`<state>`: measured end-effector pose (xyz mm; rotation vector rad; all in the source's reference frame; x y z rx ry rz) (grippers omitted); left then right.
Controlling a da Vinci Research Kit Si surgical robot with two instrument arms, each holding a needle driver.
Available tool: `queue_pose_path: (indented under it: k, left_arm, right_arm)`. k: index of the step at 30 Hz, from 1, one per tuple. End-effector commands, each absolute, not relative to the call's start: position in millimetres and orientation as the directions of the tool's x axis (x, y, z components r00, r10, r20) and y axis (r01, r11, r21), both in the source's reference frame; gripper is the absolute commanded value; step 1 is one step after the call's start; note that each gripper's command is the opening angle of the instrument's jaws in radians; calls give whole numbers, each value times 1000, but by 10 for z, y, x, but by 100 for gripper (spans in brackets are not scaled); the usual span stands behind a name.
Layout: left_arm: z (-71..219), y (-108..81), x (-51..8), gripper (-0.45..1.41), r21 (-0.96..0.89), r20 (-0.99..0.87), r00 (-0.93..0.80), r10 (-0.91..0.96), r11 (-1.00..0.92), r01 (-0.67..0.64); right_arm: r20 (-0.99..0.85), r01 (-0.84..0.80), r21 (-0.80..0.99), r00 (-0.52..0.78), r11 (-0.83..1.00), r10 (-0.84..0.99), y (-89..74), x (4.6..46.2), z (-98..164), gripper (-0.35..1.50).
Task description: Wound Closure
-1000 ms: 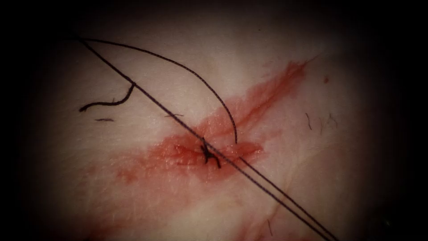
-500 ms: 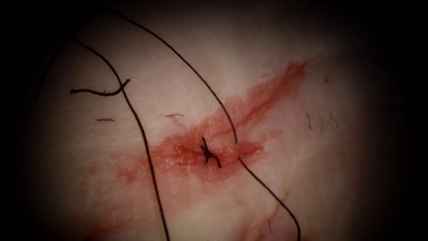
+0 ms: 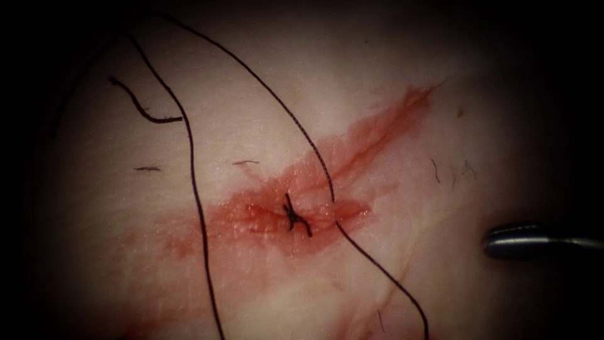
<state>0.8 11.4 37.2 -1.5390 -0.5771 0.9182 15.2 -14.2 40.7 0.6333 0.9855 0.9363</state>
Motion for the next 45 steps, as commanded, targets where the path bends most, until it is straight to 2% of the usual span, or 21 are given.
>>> queue_pose_path:
  k: [1,3,4,7,8,10,16,24,25,26,27,40,42,43,45]
  left_arm:
    - [365,109,-20,-45,-977,-211,535,818,-199,-81]
    - [352,102,-45,-45,-978,-190,500,845,-208,-21]
    - [340,93,-68,-45,-973,-192,468,863,-231,27]
    - [329,82,-93,-45,-962,-196,424,884,-258,93]
    - [327,79,-99,-45,-960,-199,415,888,-263,100]
    - [326,73,-112,-45,-957,-203,391,898,-267,115]
    - [332,64,-128,-45,-957,-208,362,909,-266,118]
    - [332,69,-115,-45,-960,-202,363,910,-257,110]
    - [332,69,-115,-45,-960,-202,363,910,-257,109]
    - [332,69,-116,-45,-961,-203,361,910,-257,107]
    - [332,68,-116,-45,-961,-204,358,911,-256,103]
    - [331,68,-118,-45,-962,-205,352,913,-254,98]
    - [331,68,-118,-45,-963,-205,350,914,-253,96]
    - [331,68,-118,-45,-963,-206,350,914,-253,96]
    - [331,68,-119,-45,-964,-206,351,913,-251,89]
  right_arm:
    - [-415,-448,735,296,509,860,-156,165,421,-3]
    - [-409,-529,666,330,526,851,-171,171,433,31]
    - [-384,-562,643,351,521,854,-179,177,442,71]
    - [-321,-568,674,351,472,880,-183,191,450,81]
    - [-306,-551,703,335,449,891,-183,195,450,61]
    - [-277,-529,737,332,421,902,-187,205,449,51]
    - [-247,-549,741,312,387,917,-206,234,450,61]
    - [-246,-542,750,303,379,921,-207,258,454,46]
    - [-247,-543,749,303,380,920,-207,258,455,39]
    - [-248,-543,749,303,381,920,-207,257,457,20]
    - [-255,-528,752,321,396,912,-206,252,459,-35]
    - [-254,-503,727,436,467,864,-196,223,456,-35]
    - [-255,-507,721,440,472,861,-200,230,460,59]
    - [-260,-506,720,439,476,860,-203,234,463,76]
    - [-275,-503,721,424,477,863,-212,248,471,93]
